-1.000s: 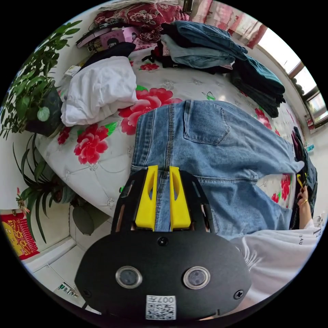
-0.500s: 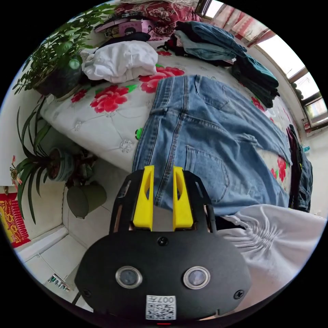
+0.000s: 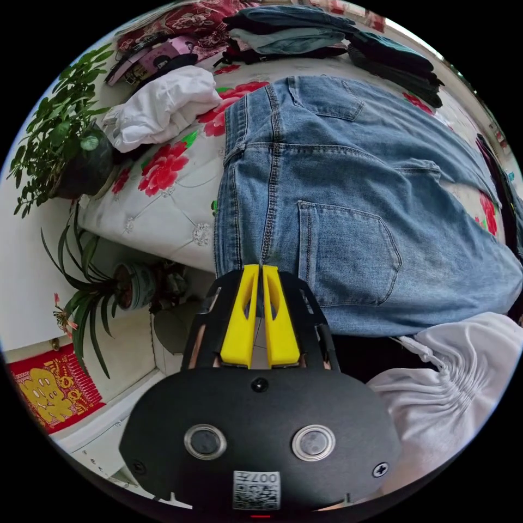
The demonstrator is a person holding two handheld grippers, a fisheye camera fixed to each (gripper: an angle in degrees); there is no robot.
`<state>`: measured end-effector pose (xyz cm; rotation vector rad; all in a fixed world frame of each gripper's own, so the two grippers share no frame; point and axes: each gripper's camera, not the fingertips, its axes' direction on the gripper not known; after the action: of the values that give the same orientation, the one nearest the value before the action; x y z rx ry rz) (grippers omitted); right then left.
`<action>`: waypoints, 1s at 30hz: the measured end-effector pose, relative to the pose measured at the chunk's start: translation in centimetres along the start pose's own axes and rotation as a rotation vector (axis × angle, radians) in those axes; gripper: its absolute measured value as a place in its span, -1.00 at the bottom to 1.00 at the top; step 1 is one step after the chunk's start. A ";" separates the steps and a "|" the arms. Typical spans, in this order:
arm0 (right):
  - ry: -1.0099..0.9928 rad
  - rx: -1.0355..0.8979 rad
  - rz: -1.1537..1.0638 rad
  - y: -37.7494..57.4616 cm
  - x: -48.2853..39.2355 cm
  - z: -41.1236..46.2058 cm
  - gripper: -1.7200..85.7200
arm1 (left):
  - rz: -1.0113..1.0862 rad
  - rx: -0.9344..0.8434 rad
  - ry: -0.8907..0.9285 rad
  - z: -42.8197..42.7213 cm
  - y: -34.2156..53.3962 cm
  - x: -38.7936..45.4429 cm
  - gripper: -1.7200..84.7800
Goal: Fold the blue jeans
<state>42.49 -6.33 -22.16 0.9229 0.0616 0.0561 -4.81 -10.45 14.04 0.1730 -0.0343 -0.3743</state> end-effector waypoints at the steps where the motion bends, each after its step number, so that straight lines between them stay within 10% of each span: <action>1: 0.030 -0.016 0.001 0.0 -0.5 0.3 -0.93 | -0.006 0.008 0.009 -0.1 0.4 0.0 -0.96; 7: 0.293 -0.172 0.042 1.6 -3.3 4.0 -0.87 | -0.080 0.111 0.064 -5.0 3.2 -2.4 -0.89; 13: 0.030 -0.054 -0.134 -4.5 -11.6 5.5 -0.80 | 0.021 0.320 0.115 -11.9 -2.3 -5.9 -0.81; 20: -0.298 -0.111 -0.257 -19.5 -25.3 12.4 -0.71 | 0.196 0.260 0.271 -9.8 -21.1 -2.1 -0.72; 30: -0.147 -0.320 -0.443 -30.8 -37.4 22.3 -0.70 | 0.482 0.057 0.186 -4.5 -28.0 5.8 -0.79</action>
<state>7.59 -45.42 -32.17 0.5752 0.1160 -0.4024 -9.25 -37.52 4.73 0.2480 0.0961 0.1245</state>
